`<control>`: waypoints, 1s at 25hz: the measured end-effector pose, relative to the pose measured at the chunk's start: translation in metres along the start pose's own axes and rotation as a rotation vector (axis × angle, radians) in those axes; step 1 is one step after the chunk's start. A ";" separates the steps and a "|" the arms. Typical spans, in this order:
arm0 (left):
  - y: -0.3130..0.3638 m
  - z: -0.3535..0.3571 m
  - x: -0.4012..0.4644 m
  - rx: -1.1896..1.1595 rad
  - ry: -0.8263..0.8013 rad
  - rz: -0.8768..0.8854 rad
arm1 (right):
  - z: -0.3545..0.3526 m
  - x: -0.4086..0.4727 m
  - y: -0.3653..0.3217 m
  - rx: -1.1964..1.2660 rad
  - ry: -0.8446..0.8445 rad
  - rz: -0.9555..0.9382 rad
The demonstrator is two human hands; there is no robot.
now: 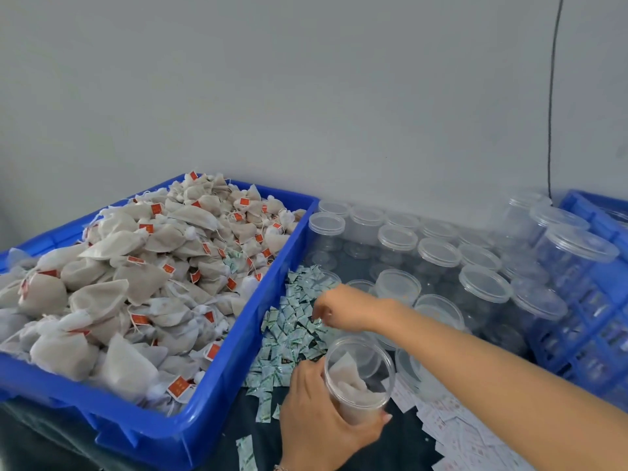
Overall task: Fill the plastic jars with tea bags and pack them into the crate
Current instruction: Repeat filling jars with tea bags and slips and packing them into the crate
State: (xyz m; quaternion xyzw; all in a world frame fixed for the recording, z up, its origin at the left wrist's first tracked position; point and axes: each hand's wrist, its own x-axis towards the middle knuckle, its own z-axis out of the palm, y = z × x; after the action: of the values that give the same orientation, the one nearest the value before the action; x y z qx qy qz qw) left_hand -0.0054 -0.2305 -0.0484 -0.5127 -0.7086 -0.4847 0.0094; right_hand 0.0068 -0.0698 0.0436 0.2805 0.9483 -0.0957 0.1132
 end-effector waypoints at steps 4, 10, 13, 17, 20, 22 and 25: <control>-0.005 0.005 0.000 -0.004 0.028 0.027 | 0.023 0.039 -0.008 -0.177 -0.250 0.037; -0.010 0.009 -0.001 0.039 0.096 0.043 | 0.028 0.048 -0.014 -0.223 -0.298 0.076; -0.010 0.010 -0.002 0.074 0.104 0.063 | 0.014 0.027 -0.015 -0.073 -0.100 0.061; -0.011 0.014 -0.005 0.089 0.038 0.023 | -0.003 -0.022 -0.015 0.163 0.295 0.064; -0.014 0.014 -0.005 0.084 0.001 -0.018 | 0.000 -0.058 -0.015 0.284 0.425 0.055; -0.014 0.014 -0.006 0.086 -0.022 -0.032 | 0.005 -0.079 -0.014 0.336 0.481 0.035; -0.013 0.014 -0.006 0.086 -0.050 -0.052 | 0.014 -0.102 -0.013 0.321 0.480 -0.002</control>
State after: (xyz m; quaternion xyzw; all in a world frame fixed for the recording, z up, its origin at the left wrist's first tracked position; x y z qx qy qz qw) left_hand -0.0050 -0.2253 -0.0676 -0.5051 -0.7419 -0.4410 0.0009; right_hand 0.0851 -0.1355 0.0589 0.3087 0.9209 -0.1758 -0.1604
